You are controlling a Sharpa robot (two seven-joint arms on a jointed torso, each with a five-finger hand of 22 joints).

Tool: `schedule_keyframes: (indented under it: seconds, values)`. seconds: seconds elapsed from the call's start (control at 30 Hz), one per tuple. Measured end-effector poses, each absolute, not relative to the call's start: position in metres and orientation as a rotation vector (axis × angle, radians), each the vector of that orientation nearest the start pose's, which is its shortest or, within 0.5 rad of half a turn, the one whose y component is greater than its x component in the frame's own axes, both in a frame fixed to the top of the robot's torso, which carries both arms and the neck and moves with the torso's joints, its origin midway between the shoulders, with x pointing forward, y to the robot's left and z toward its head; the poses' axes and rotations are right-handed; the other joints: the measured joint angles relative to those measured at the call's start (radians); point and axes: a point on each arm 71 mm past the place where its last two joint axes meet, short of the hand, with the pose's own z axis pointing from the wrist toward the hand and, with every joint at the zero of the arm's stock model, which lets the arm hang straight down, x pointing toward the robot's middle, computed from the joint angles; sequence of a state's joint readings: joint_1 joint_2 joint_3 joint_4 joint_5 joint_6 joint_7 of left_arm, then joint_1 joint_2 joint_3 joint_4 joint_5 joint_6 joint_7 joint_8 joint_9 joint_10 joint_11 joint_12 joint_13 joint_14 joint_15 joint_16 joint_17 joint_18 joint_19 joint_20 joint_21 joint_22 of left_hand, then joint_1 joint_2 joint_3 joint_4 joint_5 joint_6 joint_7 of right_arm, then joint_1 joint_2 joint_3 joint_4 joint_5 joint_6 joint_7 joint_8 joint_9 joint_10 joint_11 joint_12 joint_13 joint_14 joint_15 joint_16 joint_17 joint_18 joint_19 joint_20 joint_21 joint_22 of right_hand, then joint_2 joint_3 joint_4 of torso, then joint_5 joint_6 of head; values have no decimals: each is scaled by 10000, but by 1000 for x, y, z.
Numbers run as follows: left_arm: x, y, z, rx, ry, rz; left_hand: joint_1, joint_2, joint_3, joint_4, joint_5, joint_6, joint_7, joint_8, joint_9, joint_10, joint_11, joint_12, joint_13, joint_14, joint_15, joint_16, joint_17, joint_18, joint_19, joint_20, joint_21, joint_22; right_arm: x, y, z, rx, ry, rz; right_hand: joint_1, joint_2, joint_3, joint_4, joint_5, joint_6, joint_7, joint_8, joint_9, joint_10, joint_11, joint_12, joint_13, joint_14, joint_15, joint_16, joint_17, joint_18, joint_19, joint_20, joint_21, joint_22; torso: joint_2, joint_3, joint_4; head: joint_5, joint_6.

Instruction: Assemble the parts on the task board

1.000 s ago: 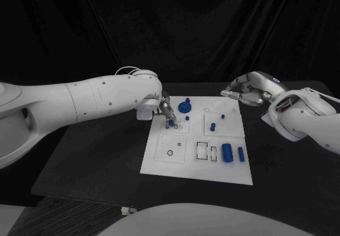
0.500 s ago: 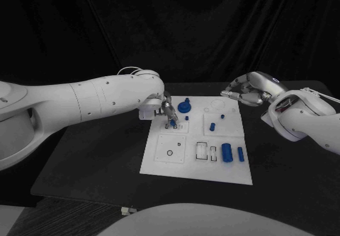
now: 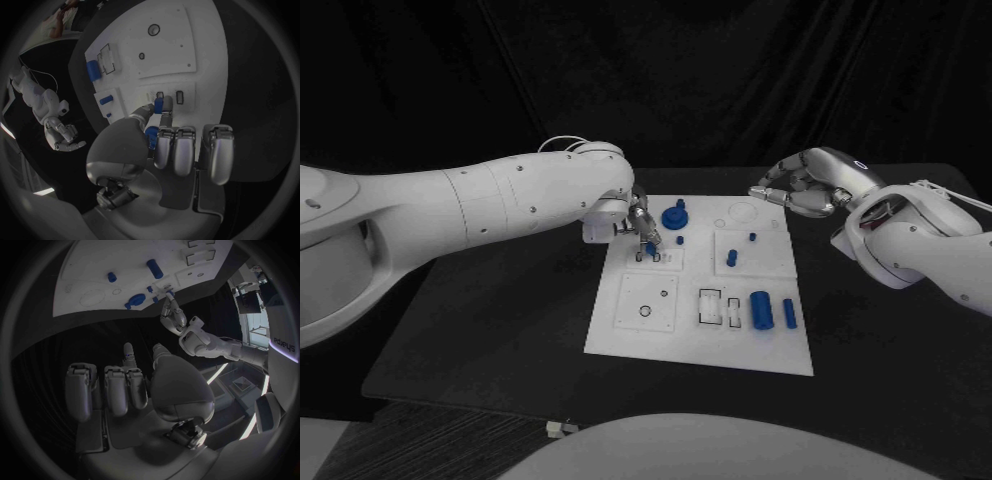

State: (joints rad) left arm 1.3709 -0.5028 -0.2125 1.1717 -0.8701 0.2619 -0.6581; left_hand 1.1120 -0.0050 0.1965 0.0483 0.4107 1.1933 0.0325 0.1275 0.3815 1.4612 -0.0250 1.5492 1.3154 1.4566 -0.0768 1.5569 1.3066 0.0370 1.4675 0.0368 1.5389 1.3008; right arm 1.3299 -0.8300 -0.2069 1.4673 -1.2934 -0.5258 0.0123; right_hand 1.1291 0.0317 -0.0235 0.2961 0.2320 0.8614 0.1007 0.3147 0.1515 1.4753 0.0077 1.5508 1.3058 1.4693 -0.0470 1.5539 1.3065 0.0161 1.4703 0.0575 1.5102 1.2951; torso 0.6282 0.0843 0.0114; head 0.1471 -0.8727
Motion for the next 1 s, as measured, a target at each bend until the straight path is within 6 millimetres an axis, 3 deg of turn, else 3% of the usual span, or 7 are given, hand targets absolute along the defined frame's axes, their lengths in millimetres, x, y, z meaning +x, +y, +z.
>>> schedule_keyframes:
  seconds: [1.0]
  values:
    - [532,156,-226,-1999,25009,-2156,0,0,0,0,-1,-2,3,0,4,0,0,0,0,0,0,0,0,0,0,0,0,0,498,-213,-171,-863,15151,7001,0,0,0,0,0,0,0,0,0,0,0,0,0,0,0,0,0,-1,0,0,0,0,-9,0,11,-39,1]
